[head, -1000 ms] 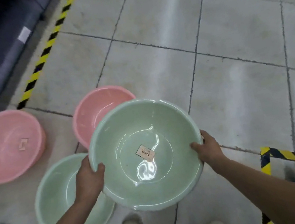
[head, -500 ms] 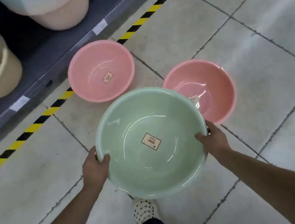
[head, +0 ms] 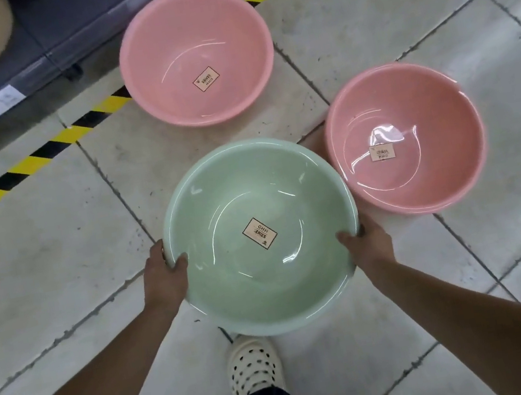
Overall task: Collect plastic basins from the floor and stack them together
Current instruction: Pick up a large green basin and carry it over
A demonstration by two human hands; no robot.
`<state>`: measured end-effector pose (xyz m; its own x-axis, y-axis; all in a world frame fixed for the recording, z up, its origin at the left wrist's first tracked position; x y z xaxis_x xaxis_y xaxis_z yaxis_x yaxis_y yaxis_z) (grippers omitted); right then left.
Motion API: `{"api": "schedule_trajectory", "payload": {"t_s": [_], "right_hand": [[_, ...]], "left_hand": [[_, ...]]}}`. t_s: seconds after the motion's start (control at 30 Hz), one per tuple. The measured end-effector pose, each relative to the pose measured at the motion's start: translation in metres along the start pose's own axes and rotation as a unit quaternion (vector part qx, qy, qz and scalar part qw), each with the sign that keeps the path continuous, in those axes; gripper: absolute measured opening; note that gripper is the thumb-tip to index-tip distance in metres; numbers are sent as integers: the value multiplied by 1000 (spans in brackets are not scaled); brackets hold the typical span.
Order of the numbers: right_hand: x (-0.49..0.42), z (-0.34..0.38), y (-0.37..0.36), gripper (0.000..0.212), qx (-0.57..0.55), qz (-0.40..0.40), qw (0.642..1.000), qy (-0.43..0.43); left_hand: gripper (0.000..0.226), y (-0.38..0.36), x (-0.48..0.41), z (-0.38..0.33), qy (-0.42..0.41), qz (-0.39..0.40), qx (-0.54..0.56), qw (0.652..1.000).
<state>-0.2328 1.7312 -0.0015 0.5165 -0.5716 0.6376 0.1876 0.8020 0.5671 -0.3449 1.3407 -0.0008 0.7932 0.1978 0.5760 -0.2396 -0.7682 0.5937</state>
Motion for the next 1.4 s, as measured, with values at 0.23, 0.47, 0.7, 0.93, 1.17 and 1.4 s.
{"api": "schedule_trajectory", "payload": {"t_s": [0.23, 0.47, 0.7, 0.93, 1.17, 1.4], "right_hand": [[-19, -35, -18, 40, 33, -46, 998, -32], [-27, -38, -18, 41, -10, 0, 1000, -20], [14, 34, 52, 48, -73, 19, 997, -8], [59, 115, 172, 46, -122, -27, 992, -13], [75, 108, 286, 47, -173, -88, 977, -83], [44, 71, 356, 46, -171, -133, 967, -137]], "left_hand": [[49, -33, -14, 18, 3, 25, 16, 1000], [40, -31, -15, -4, -58, 28, -49, 997], [39, 17, 26, -84, -55, 0, -32, 998], [29, 51, 64, -226, -97, 37, -57, 993], [39, 7, 94, -351, -120, 120, -75, 983], [42, -79, 107, -425, -125, 182, -63, 973]]}}
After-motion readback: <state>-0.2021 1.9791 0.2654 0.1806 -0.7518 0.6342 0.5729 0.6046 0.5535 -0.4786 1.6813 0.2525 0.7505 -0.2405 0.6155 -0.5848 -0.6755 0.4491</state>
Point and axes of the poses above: each hand's wrist, its own x-axis away from the middle knuckle, its own y-axis out of the back of the hand, z = x × y, the point moved 8 cm from there along -x, towards the middle knuckle, and after that the axes turned 1 degree about z, right-handed, at the moved point
